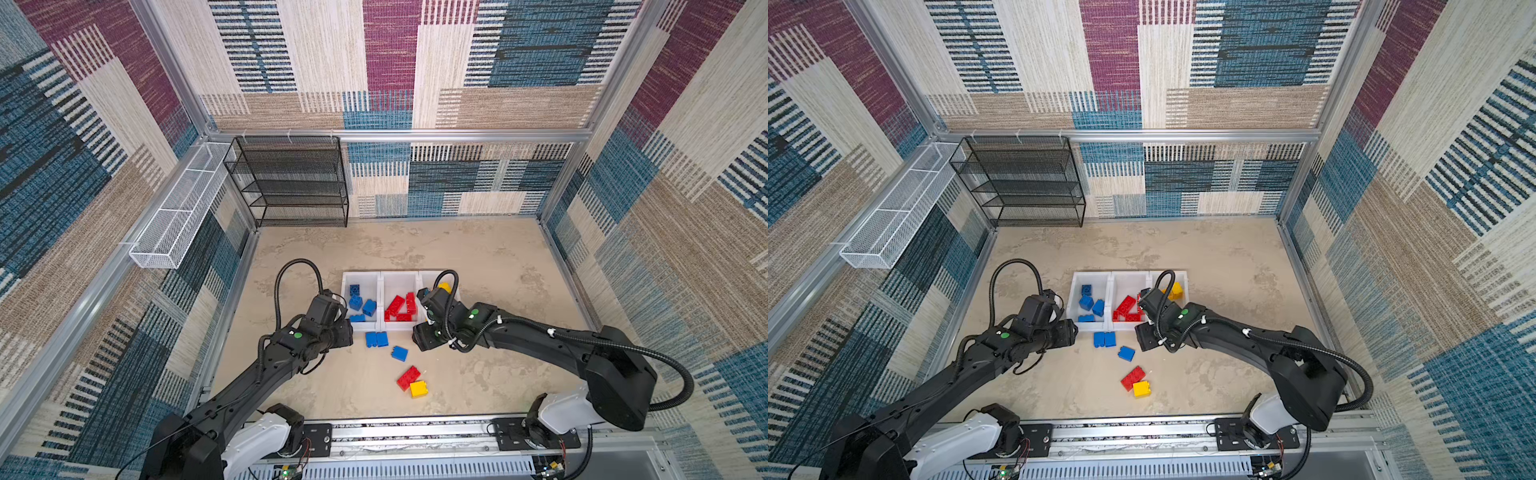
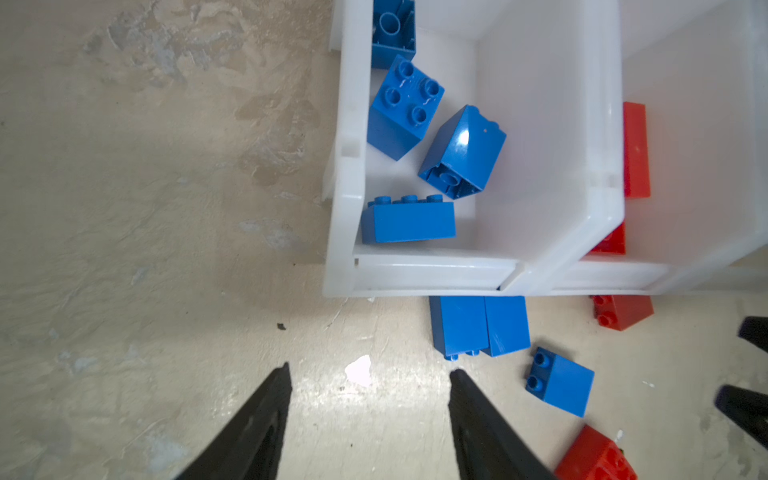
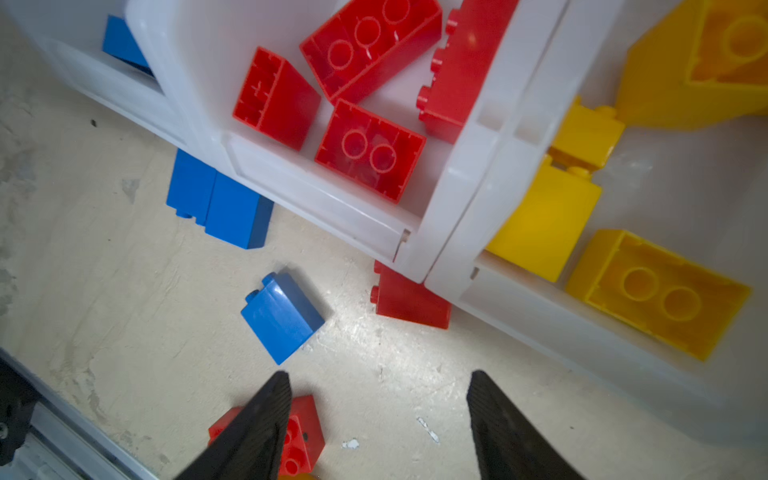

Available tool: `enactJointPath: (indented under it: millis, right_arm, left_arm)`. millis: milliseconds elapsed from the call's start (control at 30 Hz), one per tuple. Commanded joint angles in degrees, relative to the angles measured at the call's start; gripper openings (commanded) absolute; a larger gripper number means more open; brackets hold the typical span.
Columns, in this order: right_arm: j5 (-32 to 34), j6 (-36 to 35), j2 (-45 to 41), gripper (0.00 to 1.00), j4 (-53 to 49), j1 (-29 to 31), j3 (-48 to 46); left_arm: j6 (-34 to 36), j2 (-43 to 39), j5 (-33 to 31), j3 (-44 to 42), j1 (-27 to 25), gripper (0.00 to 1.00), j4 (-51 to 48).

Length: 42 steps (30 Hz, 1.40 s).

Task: Sort the legos into containers by color
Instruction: 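Lower the right gripper onto a red brick and grasp it while the left gripper withdraws, then lift the red brick into the middle compartment and release it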

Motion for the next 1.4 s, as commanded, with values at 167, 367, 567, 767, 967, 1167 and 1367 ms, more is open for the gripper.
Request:
enactJointPath:
  millis: [167,367,567,767,967,1167,1367]
  right_arm:
    - [4.7,0.3,5.4,0.7,-0.2,1.0,2.4]
    - [6.9,0.9,9.0,0.69,0.0,1.0,4.0]
    - [8.8,1.0,11.8,0.65,0.4,1.0,5.5]
    - [8.8,1.1,13.7,0.58,1.2,0.9,6.0]
    - [8.9,1.3,13.2,0.44,1.4,1.0,4.9]
    - [8.5,1.3,9.7,0.37,1.0,1.4,4.1]
    - [8.2,1.0,3.2,0.36,-1.3,1.6,7.2]
  left_arm:
    - [-2.5,-2.5,0.7,-2.3,0.1,0.64,0.2]
    - [-2.9,-3.9,0.6,-3.2,0.1,0.64,-0.2]
    - [-3.3,-5.0,0.5,-3.6,0.1,0.64,-1.0]
    - [-3.5,-6.2,0.2,-3.9,0.1,0.64,-1.6]
    - [-3.9,-7.1,0.0,-4.4,0.1,0.64,-1.8]
    - [-4.1,-7.5,0.0,-4.5,0.0,0.64,-2.1]
    - [-4.1,-8.2,0.0,-4.7,0.0,0.64,-2.4]
